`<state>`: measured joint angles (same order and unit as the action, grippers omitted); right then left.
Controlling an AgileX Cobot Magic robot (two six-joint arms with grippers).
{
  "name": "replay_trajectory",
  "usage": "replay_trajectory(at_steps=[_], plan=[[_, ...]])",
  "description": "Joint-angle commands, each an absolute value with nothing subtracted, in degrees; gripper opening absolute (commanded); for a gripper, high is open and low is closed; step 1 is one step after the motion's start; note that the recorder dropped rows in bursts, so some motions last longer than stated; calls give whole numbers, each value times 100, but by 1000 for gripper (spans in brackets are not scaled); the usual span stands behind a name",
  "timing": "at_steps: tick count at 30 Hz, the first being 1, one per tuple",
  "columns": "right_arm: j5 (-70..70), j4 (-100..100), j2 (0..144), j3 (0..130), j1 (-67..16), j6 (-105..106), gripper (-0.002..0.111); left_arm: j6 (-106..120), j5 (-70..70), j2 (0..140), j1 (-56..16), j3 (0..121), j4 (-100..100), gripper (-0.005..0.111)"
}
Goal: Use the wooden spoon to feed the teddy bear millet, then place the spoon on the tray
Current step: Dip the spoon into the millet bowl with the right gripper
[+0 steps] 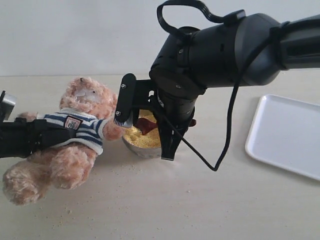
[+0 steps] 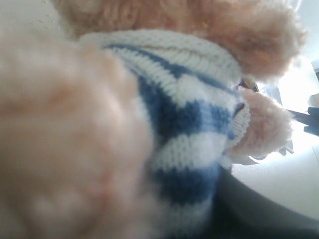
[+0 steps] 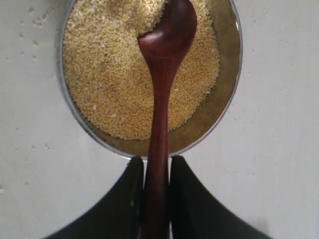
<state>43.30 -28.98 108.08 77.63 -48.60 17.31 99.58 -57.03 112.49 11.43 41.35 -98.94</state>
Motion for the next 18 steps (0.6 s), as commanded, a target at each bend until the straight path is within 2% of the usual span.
replay_trajectory(at_steps=[1, 18], plan=[[4286, -2852, 10805, 7798, -4866, 1641, 0, 9998, -5890, 11236, 1143, 4126, -9995, 5], [4408, -2587, 10783, 7798, -4856, 1039, 0, 9995, -5890, 11283, 1143, 4126, -9995, 5]])
